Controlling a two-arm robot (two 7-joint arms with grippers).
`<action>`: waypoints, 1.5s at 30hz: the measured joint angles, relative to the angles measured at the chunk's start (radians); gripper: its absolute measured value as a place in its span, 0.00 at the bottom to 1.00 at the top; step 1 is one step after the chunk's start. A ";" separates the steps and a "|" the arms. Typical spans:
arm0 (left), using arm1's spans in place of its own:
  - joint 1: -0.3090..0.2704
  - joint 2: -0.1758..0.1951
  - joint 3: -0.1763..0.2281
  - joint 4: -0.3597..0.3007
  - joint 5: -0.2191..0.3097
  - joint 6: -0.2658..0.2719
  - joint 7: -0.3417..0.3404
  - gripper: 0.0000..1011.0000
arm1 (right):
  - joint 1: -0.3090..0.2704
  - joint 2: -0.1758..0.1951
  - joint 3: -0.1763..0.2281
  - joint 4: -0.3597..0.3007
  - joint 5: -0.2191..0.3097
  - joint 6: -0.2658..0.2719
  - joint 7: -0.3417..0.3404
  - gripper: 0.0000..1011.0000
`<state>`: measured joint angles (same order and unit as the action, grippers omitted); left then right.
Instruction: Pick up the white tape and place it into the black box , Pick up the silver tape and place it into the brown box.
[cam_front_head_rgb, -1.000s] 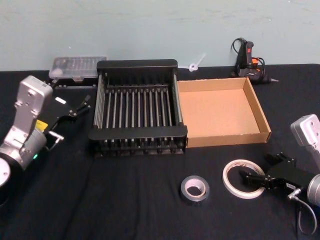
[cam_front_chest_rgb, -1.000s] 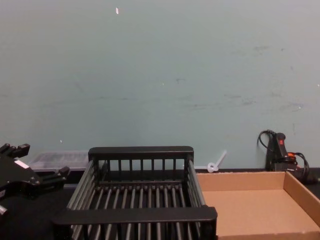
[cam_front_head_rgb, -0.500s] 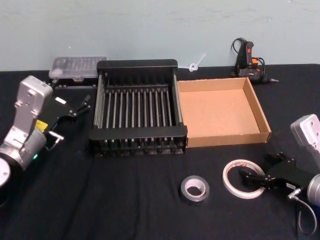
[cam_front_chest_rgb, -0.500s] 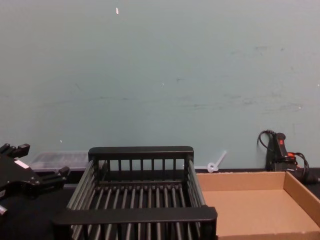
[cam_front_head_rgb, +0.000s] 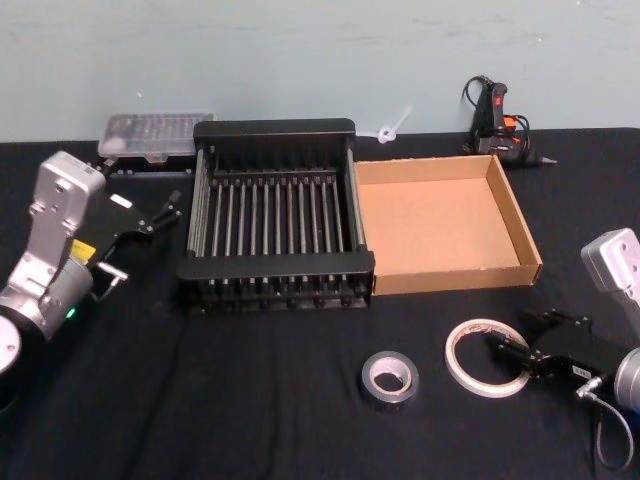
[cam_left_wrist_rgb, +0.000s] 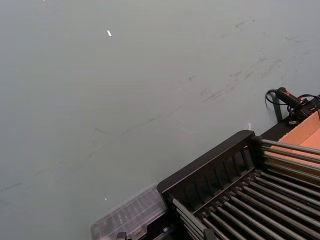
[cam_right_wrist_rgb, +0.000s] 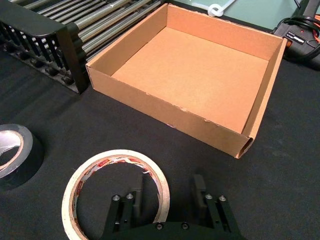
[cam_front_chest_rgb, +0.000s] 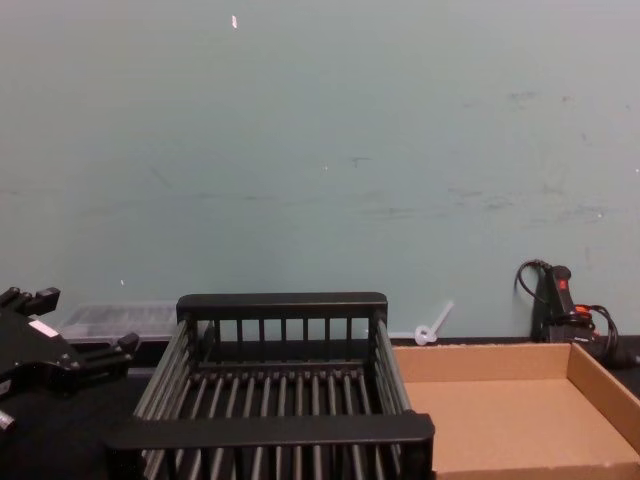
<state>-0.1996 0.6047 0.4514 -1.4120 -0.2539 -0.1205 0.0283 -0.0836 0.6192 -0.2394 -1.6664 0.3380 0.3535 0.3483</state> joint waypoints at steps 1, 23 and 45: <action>0.000 0.000 0.000 0.000 0.000 0.000 0.000 0.99 | 0.000 0.000 0.000 0.000 0.000 0.000 0.000 0.64; 0.000 0.000 0.000 0.000 0.000 0.000 0.000 0.99 | 0.000 0.000 0.000 0.000 0.000 0.000 0.000 0.07; 0.000 0.000 0.000 0.000 0.000 0.000 0.000 0.99 | -0.005 -0.001 0.008 -0.004 0.000 -0.015 0.005 0.07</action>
<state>-0.1995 0.6047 0.4514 -1.4120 -0.2539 -0.1206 0.0283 -0.0886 0.6185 -0.2317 -1.6707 0.3379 0.3386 0.3534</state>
